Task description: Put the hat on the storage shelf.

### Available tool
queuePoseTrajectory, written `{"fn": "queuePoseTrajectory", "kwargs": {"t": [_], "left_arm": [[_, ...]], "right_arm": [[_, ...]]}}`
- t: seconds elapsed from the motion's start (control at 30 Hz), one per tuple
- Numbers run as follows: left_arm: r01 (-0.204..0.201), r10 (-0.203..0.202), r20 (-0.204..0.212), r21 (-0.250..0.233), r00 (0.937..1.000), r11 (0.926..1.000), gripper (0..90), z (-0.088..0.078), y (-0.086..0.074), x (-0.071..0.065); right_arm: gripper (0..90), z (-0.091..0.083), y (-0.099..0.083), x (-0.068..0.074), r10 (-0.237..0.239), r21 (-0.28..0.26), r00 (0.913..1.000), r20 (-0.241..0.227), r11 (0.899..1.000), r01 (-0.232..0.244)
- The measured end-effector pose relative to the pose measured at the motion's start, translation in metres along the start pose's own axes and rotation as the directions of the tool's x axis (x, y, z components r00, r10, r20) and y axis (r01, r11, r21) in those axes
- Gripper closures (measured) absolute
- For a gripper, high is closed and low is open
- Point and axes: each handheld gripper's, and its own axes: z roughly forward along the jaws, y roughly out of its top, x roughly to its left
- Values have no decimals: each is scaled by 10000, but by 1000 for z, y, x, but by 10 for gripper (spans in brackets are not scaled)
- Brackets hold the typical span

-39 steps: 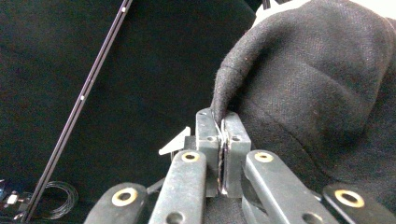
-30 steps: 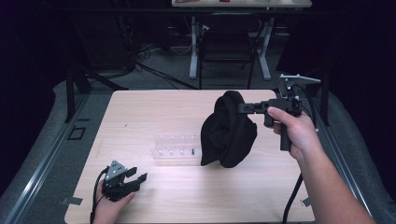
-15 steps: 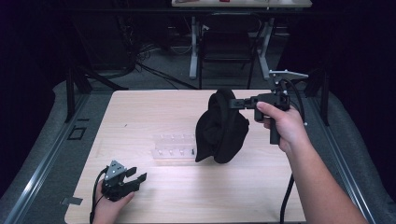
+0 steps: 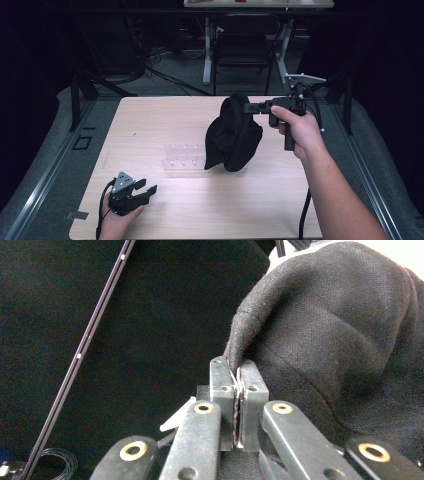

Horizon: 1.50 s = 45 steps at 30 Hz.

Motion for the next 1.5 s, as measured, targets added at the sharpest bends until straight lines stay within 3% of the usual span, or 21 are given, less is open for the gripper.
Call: {"fn": "queuePoseTrajectory", "kwargs": {"t": [0.63, 0.87, 1.17, 1.5], "left_arm": [[-100, 100, 22, 49, 9999, 9999, 489, 0, 2, -2], [-117, 119, 178, -135, 9998, 9998, 498, -1, 4, -6], [-68, 95, 302, -866, 9995, 9962, 496, -6, 10, -11], [-245, 301, 514, -1058, 9982, 9941, 519, -6, 28, -22]], "right_arm": [[883, 20, 5, -1, 5, 50, 9999, 101, 10000, -6], [883, 29, 5, 4, -42, 65, 10000, 13, 10000, 42], [882, 36, 4, 5, -57, 76, 9998, -183, 10000, 58], [881, 40, 2, 6, -34, 55, 9998, -214, 10000, 35]]}}
